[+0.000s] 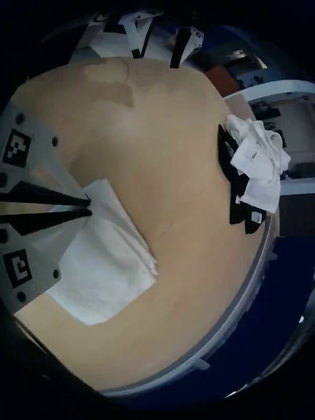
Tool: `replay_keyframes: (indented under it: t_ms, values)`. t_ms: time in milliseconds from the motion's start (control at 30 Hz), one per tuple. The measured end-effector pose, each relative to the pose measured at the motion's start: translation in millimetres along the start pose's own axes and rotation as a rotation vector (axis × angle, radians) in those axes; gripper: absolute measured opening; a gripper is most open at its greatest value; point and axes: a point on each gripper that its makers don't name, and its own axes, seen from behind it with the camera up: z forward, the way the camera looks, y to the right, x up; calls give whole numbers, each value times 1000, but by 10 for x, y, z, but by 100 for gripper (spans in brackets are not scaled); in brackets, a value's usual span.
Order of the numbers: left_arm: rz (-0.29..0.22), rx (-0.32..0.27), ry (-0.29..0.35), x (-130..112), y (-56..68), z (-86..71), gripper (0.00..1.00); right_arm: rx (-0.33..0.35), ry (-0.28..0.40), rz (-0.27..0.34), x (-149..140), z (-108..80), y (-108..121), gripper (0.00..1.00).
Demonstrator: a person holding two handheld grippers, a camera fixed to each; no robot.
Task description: Fold towel
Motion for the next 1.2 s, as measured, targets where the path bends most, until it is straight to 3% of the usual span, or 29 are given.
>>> replay_keyframes:
  t_ms: [100, 200, 333, 867, 1200]
  values:
    - [1, -3, 0, 8, 3, 5, 92, -11, 15, 6, 30, -38, 23, 31]
    - [1, -5, 1, 18, 6, 7, 92, -18, 28, 13, 44, -99, 44, 61]
    - [6, -6, 2, 32, 17, 0, 92, -37, 36, 24, 7, -198, 91, 70]
    - [20, -18, 6, 65, 120, 1, 92, -112, -25, 90, -668, -548, 372, 70]
    - [24, -24, 7, 71, 171, -12, 92, -122, -60, 124, -923, -527, 425, 67]
